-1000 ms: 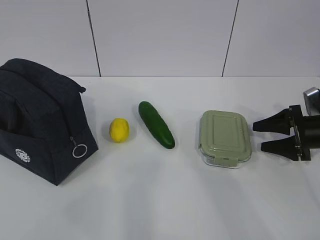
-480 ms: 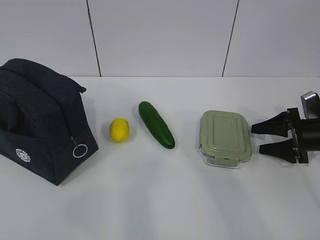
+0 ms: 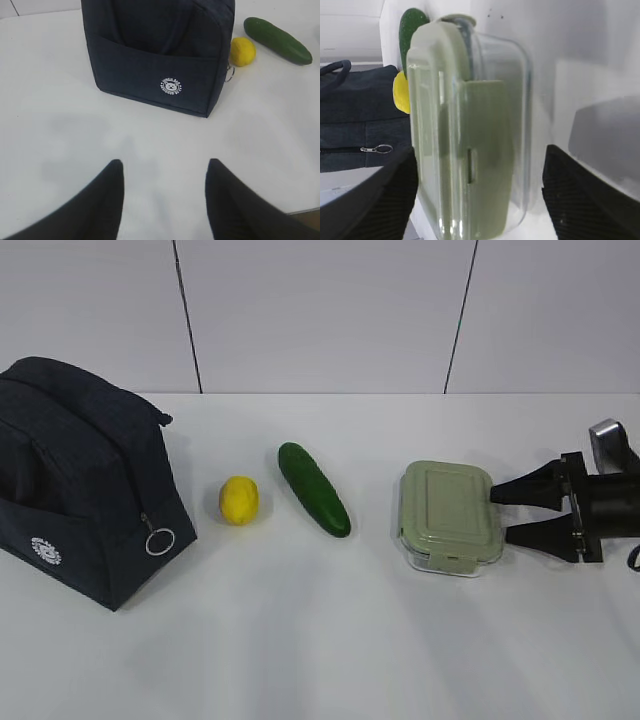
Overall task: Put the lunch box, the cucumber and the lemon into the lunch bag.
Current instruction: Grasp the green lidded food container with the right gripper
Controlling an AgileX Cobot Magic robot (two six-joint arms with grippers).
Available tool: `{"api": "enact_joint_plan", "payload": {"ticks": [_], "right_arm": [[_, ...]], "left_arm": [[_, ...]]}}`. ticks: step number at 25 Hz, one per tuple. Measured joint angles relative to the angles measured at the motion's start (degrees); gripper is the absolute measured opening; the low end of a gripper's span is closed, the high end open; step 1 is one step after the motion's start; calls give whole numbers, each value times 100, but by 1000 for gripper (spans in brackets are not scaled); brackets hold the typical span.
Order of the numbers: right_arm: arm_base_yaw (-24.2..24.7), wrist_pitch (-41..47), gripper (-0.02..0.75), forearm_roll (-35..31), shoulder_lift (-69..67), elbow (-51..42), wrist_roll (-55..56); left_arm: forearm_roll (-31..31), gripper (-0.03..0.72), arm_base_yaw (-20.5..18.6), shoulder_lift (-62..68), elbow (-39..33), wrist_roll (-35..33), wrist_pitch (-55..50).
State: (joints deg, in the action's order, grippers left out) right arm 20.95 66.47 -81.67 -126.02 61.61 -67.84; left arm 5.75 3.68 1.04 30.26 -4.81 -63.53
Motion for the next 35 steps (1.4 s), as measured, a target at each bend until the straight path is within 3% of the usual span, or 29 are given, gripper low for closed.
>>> {"api": "enact_joint_plan", "payload": {"ticks": [9, 35], "right_arm": [[-159, 0, 587, 78, -87, 504, 84], [-411, 19, 587, 157, -423, 560, 164]], "left_arm": [[0, 388, 0, 0, 0, 0, 0], [0, 370, 0, 0, 0, 0, 0]]}}
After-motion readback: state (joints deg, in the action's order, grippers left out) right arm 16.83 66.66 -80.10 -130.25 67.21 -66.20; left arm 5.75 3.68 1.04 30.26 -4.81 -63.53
